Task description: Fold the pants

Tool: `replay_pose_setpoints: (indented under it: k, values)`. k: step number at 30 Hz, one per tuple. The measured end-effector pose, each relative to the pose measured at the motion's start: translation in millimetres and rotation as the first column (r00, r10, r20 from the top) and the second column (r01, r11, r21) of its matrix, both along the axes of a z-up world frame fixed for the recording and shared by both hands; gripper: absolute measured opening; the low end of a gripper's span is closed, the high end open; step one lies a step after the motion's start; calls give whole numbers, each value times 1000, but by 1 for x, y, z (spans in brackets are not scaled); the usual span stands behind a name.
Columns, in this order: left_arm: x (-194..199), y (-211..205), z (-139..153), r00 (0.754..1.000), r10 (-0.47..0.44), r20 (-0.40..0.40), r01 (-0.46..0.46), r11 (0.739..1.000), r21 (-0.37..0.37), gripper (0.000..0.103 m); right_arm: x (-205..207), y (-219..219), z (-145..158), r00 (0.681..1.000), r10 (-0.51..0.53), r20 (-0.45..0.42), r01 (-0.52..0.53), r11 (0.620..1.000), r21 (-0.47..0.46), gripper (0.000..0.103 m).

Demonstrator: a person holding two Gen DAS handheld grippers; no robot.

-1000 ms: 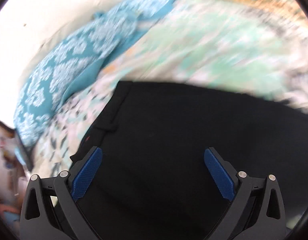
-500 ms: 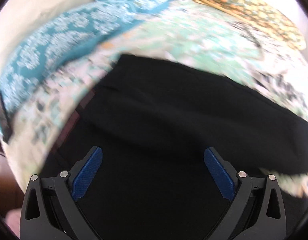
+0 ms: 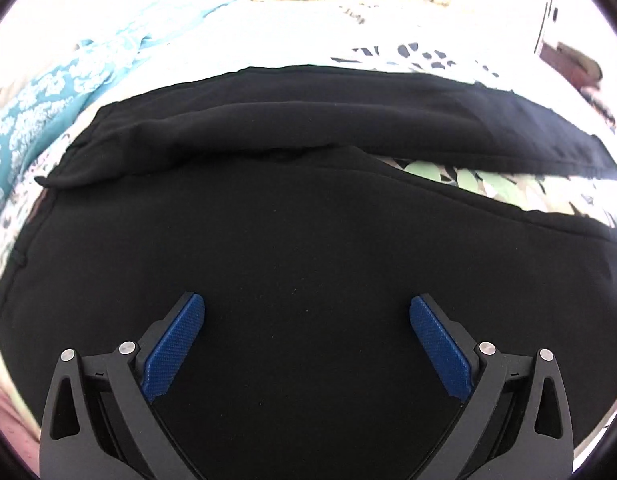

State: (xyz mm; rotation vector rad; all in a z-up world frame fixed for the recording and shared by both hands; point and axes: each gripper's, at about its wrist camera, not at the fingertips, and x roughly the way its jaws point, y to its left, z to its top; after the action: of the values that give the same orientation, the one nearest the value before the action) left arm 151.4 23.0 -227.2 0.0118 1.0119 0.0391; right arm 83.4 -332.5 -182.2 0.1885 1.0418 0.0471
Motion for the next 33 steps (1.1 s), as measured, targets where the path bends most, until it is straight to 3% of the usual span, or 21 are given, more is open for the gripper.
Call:
replay_pose_setpoints:
  k: [7,12,25,33]
  values:
    - [6,3,-2,1000,-4,-3,4,1000,2,103,0,10,-8,998,55,14,-55,998,-10,103]
    - [3,7,-2,1000,-5,-8,5,1000,3,103,-2,32,-16,992,126,-7,-125,973,-192,103]
    - [-1,8,-2,1000,-10,-14,11,1000,10,103,-4,31,-19,993,120,7,-116,974,-196,103]
    - [-1,8,-2,1000,-10,-15,11,1000,12,103,0,31,-17,991,128,-32,-132,971,-197,103]
